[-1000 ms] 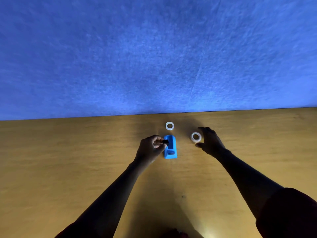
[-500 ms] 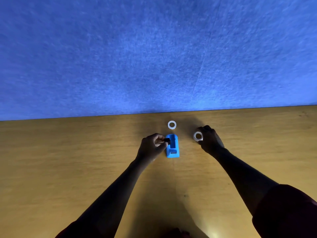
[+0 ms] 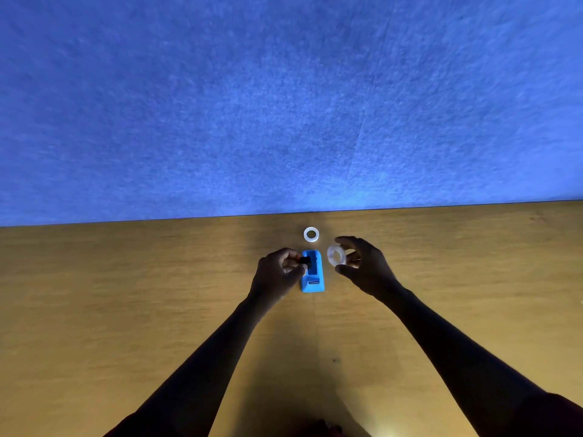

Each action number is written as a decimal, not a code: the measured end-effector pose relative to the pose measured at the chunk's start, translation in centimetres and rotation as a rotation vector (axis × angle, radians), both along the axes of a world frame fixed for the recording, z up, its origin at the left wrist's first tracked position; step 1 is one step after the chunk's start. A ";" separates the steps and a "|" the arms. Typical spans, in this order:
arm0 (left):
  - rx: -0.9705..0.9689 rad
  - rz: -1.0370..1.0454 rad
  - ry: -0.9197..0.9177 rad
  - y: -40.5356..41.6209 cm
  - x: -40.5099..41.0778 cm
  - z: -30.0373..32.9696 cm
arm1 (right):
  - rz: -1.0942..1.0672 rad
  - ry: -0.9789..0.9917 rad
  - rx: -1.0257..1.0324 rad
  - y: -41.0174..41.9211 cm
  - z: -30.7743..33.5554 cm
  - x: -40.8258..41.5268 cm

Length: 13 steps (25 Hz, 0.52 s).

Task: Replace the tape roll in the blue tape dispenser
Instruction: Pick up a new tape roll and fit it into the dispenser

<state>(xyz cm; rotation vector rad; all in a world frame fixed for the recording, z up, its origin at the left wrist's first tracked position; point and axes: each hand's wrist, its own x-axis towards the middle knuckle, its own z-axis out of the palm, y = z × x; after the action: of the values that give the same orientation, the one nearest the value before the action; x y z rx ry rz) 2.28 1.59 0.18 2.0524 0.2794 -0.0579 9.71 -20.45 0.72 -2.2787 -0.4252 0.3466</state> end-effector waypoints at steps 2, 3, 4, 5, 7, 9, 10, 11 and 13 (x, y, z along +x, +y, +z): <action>-0.040 0.010 -0.003 -0.3 -0.1 0.5 | 0.010 0.066 0.098 0.4 0.9 -0.9; -0.065 0.019 -0.003 -0.4 -0.1 0.7 | 0.009 0.117 0.153 0.6 1.3 -1.3; -0.091 0.030 -0.003 -0.6 -0.1 0.9 | 0.007 0.170 0.213 0.7 1.7 -1.7; -0.125 0.040 0.002 -0.7 -0.2 1.0 | 0.007 0.213 0.271 0.8 2.1 -2.0; -0.210 0.055 0.021 -0.9 -0.3 1.2 | 0.009 0.254 0.346 1.0 2.5 -2.6; -0.282 0.052 0.026 -1.0 -0.3 1.3 | 0.015 0.275 0.396 1.1 2.7 -2.9; -0.312 0.048 0.022 -1.0 -0.3 1.3 | 0.012 0.291 0.427 1.2 2.7 -3.0; -0.336 0.043 0.020 -1.0 -0.3 1.3 | 0.007 0.305 0.451 1.2 2.7 -3.0; -0.357 0.028 0.022 -0.9 -0.3 1.4 | 0.002 0.314 0.465 1.2 2.7 -3.0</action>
<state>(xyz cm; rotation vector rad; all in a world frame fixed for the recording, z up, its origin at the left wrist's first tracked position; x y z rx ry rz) 2.02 0.66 1.53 1.6943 0.2890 -0.1052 6.68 -19.23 3.43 -1.7362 -0.3075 0.5360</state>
